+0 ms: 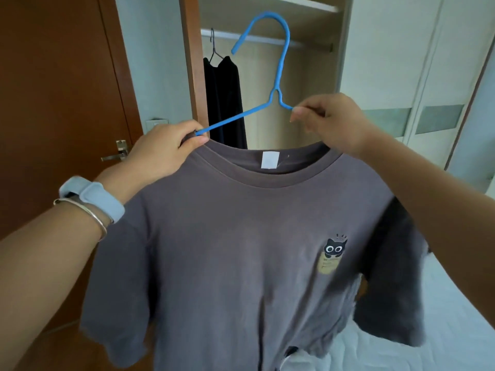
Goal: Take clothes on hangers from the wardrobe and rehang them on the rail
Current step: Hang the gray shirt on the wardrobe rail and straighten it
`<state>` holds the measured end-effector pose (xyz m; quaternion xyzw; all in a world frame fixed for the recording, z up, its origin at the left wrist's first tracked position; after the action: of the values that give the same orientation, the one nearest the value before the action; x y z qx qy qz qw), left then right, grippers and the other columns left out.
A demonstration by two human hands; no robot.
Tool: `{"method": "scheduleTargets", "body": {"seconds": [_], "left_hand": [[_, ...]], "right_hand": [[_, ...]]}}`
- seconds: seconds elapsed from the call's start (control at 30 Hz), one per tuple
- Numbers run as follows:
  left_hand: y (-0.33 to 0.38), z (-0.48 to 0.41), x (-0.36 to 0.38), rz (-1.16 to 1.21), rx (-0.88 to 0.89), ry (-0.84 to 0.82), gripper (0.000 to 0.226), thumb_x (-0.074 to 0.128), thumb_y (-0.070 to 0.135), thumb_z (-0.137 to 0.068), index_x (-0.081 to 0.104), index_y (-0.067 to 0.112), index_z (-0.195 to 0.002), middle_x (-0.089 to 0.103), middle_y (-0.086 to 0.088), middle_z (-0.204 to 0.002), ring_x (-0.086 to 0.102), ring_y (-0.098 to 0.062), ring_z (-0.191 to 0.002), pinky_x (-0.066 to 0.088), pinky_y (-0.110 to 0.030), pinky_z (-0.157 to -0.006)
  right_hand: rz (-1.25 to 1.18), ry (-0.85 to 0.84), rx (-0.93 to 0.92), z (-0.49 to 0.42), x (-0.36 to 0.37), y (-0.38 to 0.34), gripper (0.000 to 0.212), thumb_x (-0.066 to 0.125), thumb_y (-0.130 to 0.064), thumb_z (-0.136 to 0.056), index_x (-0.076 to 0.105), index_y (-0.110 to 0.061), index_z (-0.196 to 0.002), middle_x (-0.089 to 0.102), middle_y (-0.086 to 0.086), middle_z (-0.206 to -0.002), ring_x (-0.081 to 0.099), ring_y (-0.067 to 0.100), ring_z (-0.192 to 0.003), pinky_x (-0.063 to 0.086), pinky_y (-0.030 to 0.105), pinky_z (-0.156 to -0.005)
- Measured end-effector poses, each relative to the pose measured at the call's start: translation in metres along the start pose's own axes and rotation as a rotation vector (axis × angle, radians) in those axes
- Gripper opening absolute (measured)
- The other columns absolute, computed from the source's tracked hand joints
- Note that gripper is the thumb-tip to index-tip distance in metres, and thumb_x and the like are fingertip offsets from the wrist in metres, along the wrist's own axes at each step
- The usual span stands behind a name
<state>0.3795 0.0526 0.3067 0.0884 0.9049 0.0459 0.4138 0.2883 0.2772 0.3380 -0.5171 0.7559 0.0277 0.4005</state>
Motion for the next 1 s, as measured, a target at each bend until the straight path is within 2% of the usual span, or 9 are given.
{"method": "scheduleTargets", "body": {"seconds": [0.1, 0.2, 0.3, 0.4, 0.47, 0.6, 0.7, 0.8, 1.0], "left_hand": [[-0.014, -0.031, 0.019, -0.055, -0.011, 0.109, 0.029, 0.045, 0.029, -0.094, 0.055, 0.012, -0.115, 0.063, -0.008, -0.093, 0.058, -0.027, -0.084, 0.046, -0.039, -0.071], [-0.003, -0.061, 0.049, -0.125, 0.141, 0.256, 0.034, 0.048, 0.025, -0.092, 0.051, 0.01, -0.123, 0.057, -0.013, -0.122, 0.052, -0.031, -0.112, 0.04, -0.042, -0.093], [0.005, -0.083, 0.107, -0.288, 0.328, 0.212, 0.042, 0.045, 0.035, -0.089, 0.049, 0.015, -0.126, 0.051, -0.008, -0.133, 0.041, -0.026, -0.125, 0.034, -0.041, -0.101], [-0.011, -0.117, 0.148, -0.264, 0.282, 0.139, 0.053, 0.041, 0.04, -0.089, 0.039, 0.017, -0.136, 0.043, -0.007, -0.143, 0.031, -0.025, -0.135, 0.027, -0.04, -0.109], [-0.018, -0.142, 0.169, -0.252, 0.308, 0.11, 0.054, 0.039, 0.042, -0.089, 0.04, 0.014, -0.136, 0.049, -0.006, -0.139, 0.036, -0.025, -0.134, 0.024, -0.037, -0.111], [-0.019, -0.17, 0.216, -0.21, 0.518, 0.128, 0.047, 0.043, 0.036, -0.09, 0.046, 0.011, -0.13, 0.051, -0.008, -0.137, 0.038, -0.022, -0.128, 0.021, -0.033, -0.107], [-0.025, -0.185, 0.254, -0.132, 0.581, 0.179, 0.037, 0.047, 0.035, -0.088, 0.058, 0.012, -0.116, 0.048, -0.006, -0.136, 0.034, -0.021, -0.128, 0.029, -0.035, -0.106], [-0.029, -0.212, 0.276, 0.023, 0.601, 0.24, 0.025, 0.054, 0.032, -0.084, 0.063, 0.011, -0.094, 0.056, -0.004, -0.118, 0.041, -0.018, -0.119, 0.039, -0.035, -0.098], [-0.075, -0.256, 0.309, 0.333, 0.485, 0.314, 0.026, 0.055, 0.027, -0.084, 0.057, 0.014, -0.106, 0.058, -0.007, -0.117, 0.043, -0.017, -0.113, 0.037, -0.026, -0.092]], "right_hand": [[0.012, 0.042, -0.013, -0.037, 0.019, 0.026, 0.026, 0.047, -0.027, -0.095, 0.069, -0.012, -0.097, 0.052, -0.009, -0.062, 0.05, 0.017, -0.068, 0.035, 0.003, -0.053], [0.039, 0.06, 0.02, -0.076, 0.03, 0.053, 0.028, 0.047, -0.027, -0.095, 0.07, -0.012, -0.098, 0.053, -0.004, -0.064, 0.048, 0.014, -0.064, 0.034, -0.003, -0.049], [0.043, 0.072, 0.016, -0.11, 0.033, 0.071, 0.028, 0.047, -0.027, -0.094, 0.07, -0.012, -0.098, 0.056, -0.002, -0.067, 0.048, 0.01, -0.062, 0.032, -0.002, -0.049], [0.055, 0.053, 0.026, -0.129, 0.039, 0.09, 0.025, 0.049, -0.028, -0.093, 0.07, -0.016, -0.095, 0.058, -0.001, -0.069, 0.05, 0.01, -0.066, 0.036, 0.007, -0.06], [0.087, 0.053, 0.058, -0.138, 0.045, 0.107, 0.023, 0.05, -0.028, -0.092, 0.07, -0.018, -0.092, 0.057, -0.005, -0.065, 0.05, 0.008, -0.064, 0.039, 0.01, -0.062], [0.169, 0.111, 0.161, -0.156, 0.051, 0.146, 0.026, 0.051, -0.029, -0.092, 0.071, -0.012, -0.091, 0.064, 0.007, -0.074, 0.056, 0.022, -0.077, 0.047, 0.032, -0.075], [0.208, 0.14, 0.228, -0.17, 0.055, 0.17, 0.025, 0.051, -0.028, -0.092, 0.071, -0.013, -0.093, 0.059, -0.003, -0.067, 0.056, 0.018, -0.076, 0.045, 0.032, -0.077], [0.281, 0.161, 0.294, -0.187, 0.066, 0.19, 0.024, 0.051, -0.03, -0.091, 0.071, -0.017, -0.092, 0.056, -0.005, -0.064, 0.048, 0.016, -0.066, 0.043, 0.032, -0.072], [0.522, 0.295, 0.416, -0.237, 0.054, 0.205, 0.03, 0.049, -0.034, -0.089, 0.071, -0.014, -0.094, 0.069, 0.008, -0.086, 0.06, 0.025, -0.085, 0.05, 0.04, -0.083]]}}
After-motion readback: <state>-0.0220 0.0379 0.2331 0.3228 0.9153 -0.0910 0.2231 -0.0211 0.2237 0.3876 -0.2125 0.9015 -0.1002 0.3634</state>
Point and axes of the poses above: each hand's wrist, its own z-axis away from the middle knuckle, its own x-axis out of the palm, y = z × x, the point moved 6 cm from there along -z, towards the middle knuckle
